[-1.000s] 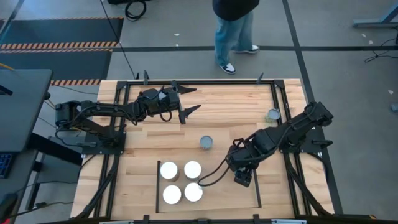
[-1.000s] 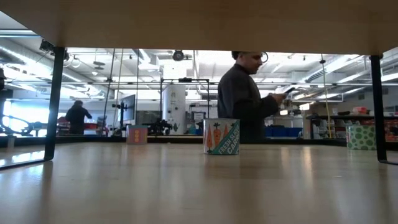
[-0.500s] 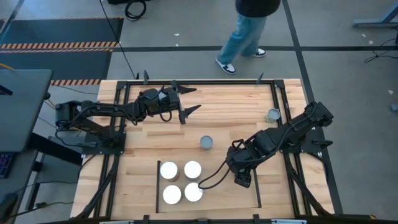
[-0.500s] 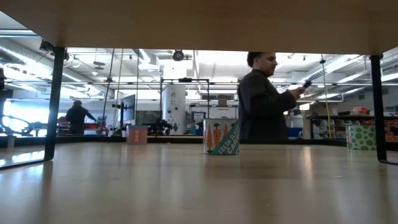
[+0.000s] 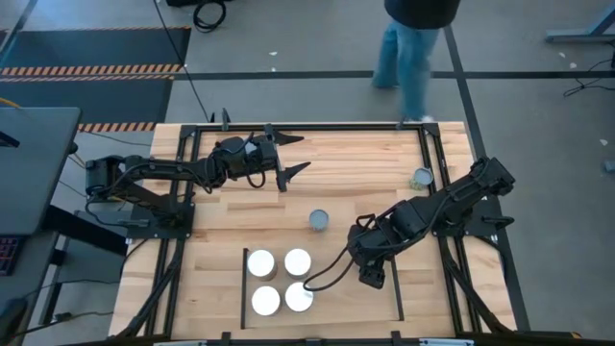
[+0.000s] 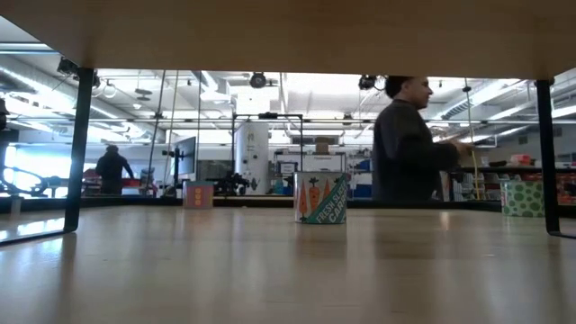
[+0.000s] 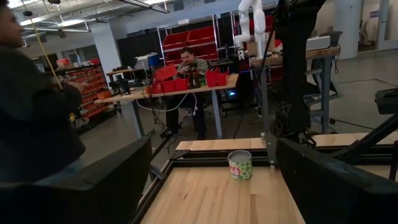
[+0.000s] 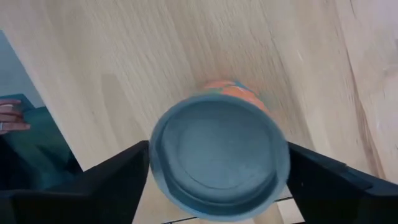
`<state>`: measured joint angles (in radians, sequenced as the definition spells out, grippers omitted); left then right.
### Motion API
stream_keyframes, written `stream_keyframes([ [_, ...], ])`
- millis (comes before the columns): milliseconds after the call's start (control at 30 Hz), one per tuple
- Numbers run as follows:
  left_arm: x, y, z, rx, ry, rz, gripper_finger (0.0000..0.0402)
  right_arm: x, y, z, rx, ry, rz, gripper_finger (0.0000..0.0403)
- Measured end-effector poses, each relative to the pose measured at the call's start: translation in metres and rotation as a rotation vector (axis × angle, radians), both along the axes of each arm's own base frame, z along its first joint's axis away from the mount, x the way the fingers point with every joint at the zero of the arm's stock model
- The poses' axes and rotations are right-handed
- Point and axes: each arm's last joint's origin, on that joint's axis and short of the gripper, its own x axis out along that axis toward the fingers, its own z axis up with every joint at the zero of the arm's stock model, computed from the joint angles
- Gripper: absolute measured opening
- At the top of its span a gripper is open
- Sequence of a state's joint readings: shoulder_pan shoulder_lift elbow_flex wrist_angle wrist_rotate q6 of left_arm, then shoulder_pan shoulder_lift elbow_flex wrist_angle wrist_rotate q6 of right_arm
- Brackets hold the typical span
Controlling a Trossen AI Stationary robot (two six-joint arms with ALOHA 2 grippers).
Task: Pick and place cans onto a shelf
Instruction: Put the canned oranges on the shelf, then put the canned peas on the shelf
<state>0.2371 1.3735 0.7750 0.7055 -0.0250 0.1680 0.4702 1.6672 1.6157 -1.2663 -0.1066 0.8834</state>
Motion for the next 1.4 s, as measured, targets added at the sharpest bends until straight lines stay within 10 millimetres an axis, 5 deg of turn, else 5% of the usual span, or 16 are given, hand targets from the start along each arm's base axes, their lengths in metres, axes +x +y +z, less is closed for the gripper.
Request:
stream_keyframes([
  [400,0.000,0.000,0.000,0.000,0.000,0.000,0.0350,-0.028,-0.018,0.030,-0.087,-0.090,-0.065,0.0395],
  [767,0.000,0.000,0.000,0.000,0.000,0.000,0.0350,-0.079,-0.099,0.054,-0.394,-0.127,-0.404,0.0376],
  [1133,0.000,0.000,0.000,0.000,0.000,0.000,0.0350,-0.124,-0.214,-0.014,-0.523,0.210,-0.701,0.0376],
  [1400,0.000,0.000,0.000,0.000,0.000,0.000,0.0350,-0.154,-0.257,-0.069,-0.419,0.375,-0.813,0.0398],
])
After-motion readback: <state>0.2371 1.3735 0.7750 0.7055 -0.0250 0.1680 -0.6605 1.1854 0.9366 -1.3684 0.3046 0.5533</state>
